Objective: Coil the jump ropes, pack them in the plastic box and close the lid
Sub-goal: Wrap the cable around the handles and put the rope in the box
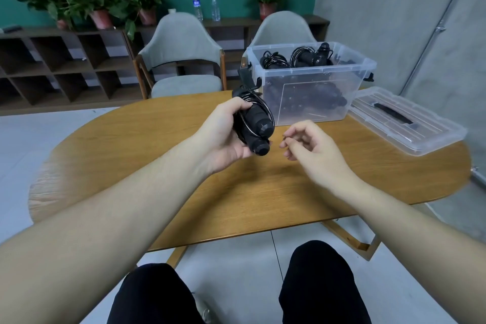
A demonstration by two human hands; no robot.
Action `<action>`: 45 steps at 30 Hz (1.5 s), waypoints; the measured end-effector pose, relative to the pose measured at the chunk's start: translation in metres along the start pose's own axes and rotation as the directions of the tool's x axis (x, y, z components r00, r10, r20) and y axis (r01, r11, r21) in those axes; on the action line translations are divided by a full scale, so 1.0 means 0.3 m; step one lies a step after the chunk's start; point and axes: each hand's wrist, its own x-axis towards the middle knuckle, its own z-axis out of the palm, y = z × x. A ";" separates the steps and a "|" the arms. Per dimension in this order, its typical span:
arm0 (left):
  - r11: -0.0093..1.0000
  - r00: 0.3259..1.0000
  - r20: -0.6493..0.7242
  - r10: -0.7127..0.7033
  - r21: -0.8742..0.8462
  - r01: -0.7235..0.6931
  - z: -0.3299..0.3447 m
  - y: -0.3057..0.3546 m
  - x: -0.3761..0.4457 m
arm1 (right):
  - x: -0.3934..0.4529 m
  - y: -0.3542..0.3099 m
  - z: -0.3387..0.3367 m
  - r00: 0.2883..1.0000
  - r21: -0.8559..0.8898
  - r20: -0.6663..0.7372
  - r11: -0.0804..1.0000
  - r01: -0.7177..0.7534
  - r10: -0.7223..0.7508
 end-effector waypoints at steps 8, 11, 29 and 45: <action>0.960 0.981 -0.084 0.174 0.236 -0.150 0.073 0.129 0.141 | 0.178 -0.080 -0.093 0.998 -0.190 -0.062 0.982 -0.004 -0.008; 0.927 0.967 -0.083 0.241 0.315 -0.204 0.130 0.205 0.204 | 0.256 -0.105 -0.135 0.995 -0.237 -0.101 0.970 -0.046 0.022; 0.504 0.905 -0.137 0.403 0.858 -0.095 0.414 0.334 0.821 | 0.678 0.080 -0.389 0.975 -0.424 -0.216 0.894 -0.143 0.053; 0.040 0.898 0.041 0.438 0.997 -0.065 0.314 0.296 0.853 | 0.703 0.193 -0.352 0.993 -0.784 0.030 0.614 0.092 -0.111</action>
